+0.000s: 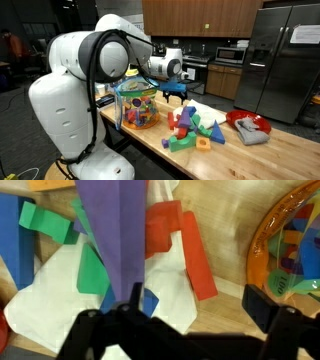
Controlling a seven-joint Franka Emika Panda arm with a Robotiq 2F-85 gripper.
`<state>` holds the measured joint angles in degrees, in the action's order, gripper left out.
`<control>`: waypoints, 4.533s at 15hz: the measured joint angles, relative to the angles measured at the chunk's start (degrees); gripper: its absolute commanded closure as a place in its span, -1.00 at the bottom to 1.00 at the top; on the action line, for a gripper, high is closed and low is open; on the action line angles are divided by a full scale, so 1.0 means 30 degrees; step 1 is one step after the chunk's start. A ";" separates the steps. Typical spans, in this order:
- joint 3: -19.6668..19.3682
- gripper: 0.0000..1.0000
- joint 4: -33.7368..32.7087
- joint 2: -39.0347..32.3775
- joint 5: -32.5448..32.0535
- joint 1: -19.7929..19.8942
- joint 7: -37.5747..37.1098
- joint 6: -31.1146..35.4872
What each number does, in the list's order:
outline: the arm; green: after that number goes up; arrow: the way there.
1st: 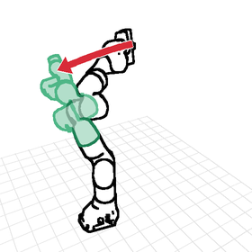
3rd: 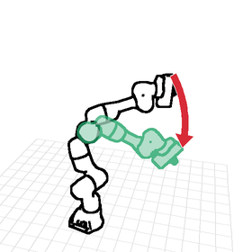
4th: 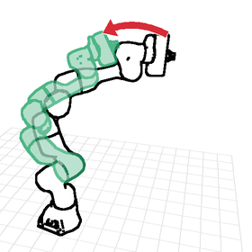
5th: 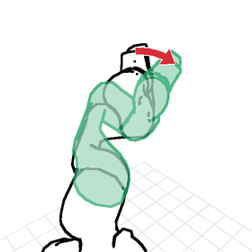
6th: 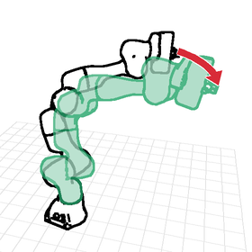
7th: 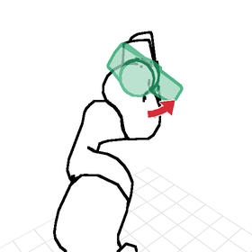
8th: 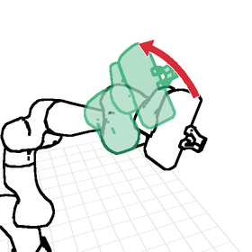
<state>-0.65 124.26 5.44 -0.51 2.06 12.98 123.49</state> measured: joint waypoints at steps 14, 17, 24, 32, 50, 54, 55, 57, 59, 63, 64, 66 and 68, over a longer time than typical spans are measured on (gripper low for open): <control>0.0000 -1.00 -0.0001 0.0000 0.0000 0.0000 0.0000 0.0000; 0.0000 -1.00 -0.0001 0.0000 0.0000 0.0000 0.0000 0.0000; 0.0107 -1.00 -0.0140 -0.0006 -0.0006 -0.0135 0.0005 0.0000; 0.0034 -1.00 -0.0361 0.0009 -0.1416 -0.0338 -0.0062 -0.0028; -0.0981 -1.00 0.2501 0.0690 -0.3998 0.0520 -0.1928 0.1136; -0.0983 -1.00 0.3043 0.0679 -0.4228 0.0521 -0.1973 0.2091; -0.0990 -1.00 0.3164 0.0659 -0.4260 0.0521 -0.1978 0.2288; -0.1034 -0.42 0.3359 0.0576 -0.4266 0.0527 -0.1978 0.2642; -0.1166 -0.78 0.3580 0.0463 -0.4266 0.0567 -0.1978 0.3256; -0.1226 -0.43 0.3668 0.0461 -0.4266 0.0597 -0.1978 0.3495; -0.1229 -0.43 0.3668 0.0461 -0.4266 0.0597 -0.1978 0.3505; -0.1229 -0.43 0.3669 0.0460 -0.4266 0.0597 -0.1978 0.3512; -0.1229 -0.43 0.3670 0.0460 -0.4266 0.0598 -0.1978 0.3517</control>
<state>-4.34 135.27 6.82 -13.31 3.85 7.04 134.04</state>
